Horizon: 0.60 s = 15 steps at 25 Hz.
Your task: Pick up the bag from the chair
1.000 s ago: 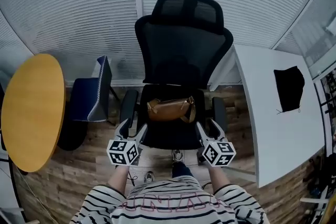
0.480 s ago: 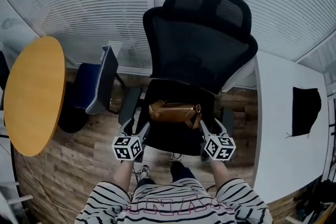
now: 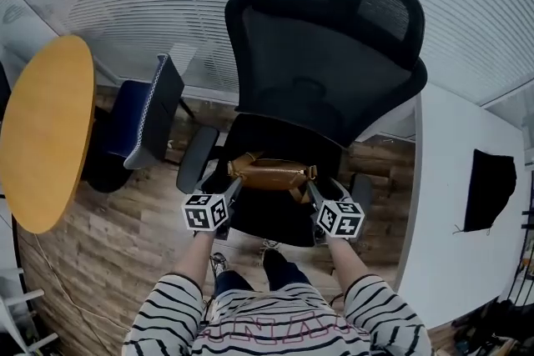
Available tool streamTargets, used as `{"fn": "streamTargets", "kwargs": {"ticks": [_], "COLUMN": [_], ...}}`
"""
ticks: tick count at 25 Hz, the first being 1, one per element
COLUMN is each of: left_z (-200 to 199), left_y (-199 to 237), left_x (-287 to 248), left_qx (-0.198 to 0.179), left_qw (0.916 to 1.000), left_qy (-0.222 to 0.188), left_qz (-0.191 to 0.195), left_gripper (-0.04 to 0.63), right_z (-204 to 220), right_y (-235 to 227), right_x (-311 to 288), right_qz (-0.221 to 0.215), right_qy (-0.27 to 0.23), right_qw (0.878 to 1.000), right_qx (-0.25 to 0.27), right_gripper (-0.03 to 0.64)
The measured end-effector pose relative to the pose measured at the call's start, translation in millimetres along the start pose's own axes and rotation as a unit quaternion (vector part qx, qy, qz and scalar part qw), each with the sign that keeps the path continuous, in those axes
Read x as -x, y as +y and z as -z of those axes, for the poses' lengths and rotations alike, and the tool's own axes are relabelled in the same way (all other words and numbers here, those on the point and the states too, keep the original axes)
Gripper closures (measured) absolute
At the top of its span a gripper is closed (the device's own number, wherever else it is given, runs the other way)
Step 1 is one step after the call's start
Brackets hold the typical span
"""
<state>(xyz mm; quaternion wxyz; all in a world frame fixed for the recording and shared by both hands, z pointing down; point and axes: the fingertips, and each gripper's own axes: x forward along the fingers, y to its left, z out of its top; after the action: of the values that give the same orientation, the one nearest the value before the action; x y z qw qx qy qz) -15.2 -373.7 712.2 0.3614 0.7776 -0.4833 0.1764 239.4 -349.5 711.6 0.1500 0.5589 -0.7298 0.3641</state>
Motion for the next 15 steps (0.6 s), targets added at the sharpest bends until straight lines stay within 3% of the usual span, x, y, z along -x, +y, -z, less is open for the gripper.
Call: {"fn": "streamTargets", "kwargs": {"ticks": [7,15], "left_z": [9.6,22.8], "left_y": [8.6,13.5], "left_x": [-41.4,-67.3], "left_qx": [0.02,0.036], "left_qw": [0.9994,0.9982], "left_qy": [0.025,0.046], "left_qz": [-0.011,-0.011], "left_gripper": [0.298,0.298], "right_z": [17.3,24.8], "right_y": [-16.3,-20.6], "right_x": [-34.9,-66.6], "right_qz": [-0.004,-0.019], "right_qy": [0.022,0.028], "right_qw": [0.999,0.999], "right_qx": [-0.034,-0.037], "right_gripper": [0.379,0.359]}}
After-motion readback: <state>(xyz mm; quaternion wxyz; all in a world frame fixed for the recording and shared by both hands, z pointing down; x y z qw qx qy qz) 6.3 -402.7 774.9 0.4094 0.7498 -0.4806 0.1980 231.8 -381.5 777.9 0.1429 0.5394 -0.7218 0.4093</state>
